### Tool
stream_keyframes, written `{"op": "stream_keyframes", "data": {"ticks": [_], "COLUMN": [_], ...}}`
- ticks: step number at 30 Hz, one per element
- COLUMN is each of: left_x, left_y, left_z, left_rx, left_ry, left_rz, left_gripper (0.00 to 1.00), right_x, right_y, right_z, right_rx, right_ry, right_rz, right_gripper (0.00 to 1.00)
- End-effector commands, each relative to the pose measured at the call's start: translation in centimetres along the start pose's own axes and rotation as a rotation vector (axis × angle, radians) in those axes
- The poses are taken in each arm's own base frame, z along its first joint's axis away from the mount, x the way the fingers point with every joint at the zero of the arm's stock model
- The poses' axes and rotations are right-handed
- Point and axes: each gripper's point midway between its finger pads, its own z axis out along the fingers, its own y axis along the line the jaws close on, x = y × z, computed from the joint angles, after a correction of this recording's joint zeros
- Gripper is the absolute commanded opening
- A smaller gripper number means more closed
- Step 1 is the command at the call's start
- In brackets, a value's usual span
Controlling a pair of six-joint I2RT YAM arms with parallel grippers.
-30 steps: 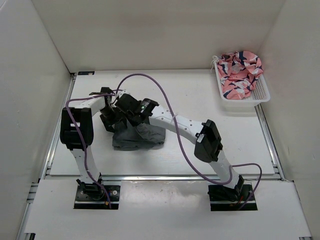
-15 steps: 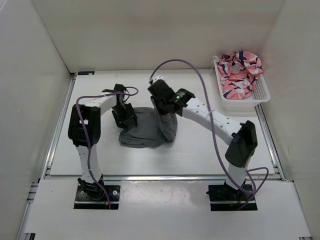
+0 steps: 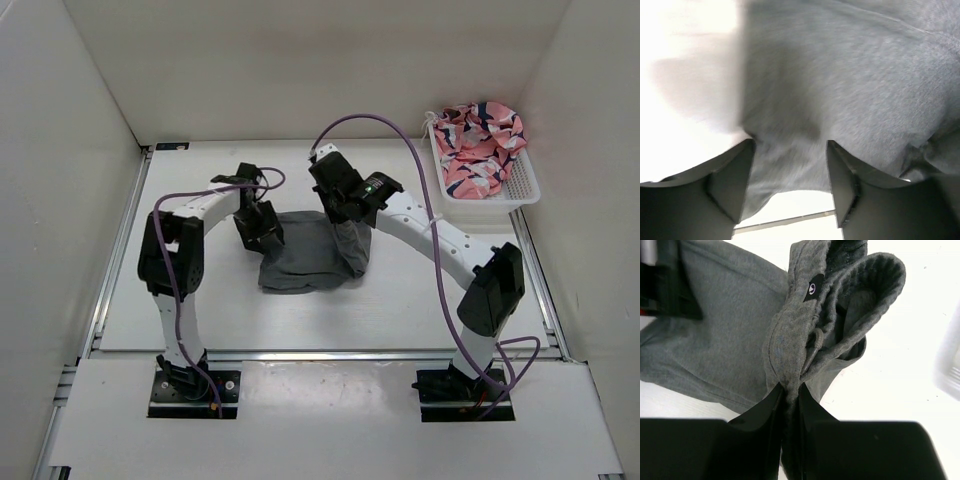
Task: Fold and stack the shorts
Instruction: Fold the shorts
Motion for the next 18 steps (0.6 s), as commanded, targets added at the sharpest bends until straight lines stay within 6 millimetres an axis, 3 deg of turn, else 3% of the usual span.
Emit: {"op": "stream_keyframes", "data": {"ticks": [1,6,11,18], "left_x": [-1.5,-1.5,-0.9,-0.4], "left_y": [1.1,3.6,5.8,6.5], "left_z": [-4.7,-5.0,-3.2,-0.4], "left_rx": [0.017,-0.035,-0.097,-0.124], "left_ry": [-0.116,-0.129,-0.088,-0.039], "left_rz": [-0.019,-0.039,-0.072,-0.072], "left_gripper": [0.69,0.63,0.57,0.14], "right_x": [-1.6,-1.9,-1.9,-3.5], "right_y": [0.6,0.5,0.6,3.2], "right_z": [0.1,0.3,0.3,-0.5], "right_rx": [-0.019,-0.009,-0.018,-0.047], "right_ry": [-0.054,-0.063,-0.062,-0.103], "right_rz": [-0.010,-0.018,-0.018,-0.063], "right_gripper": [0.00,0.00,0.00,0.00]}}
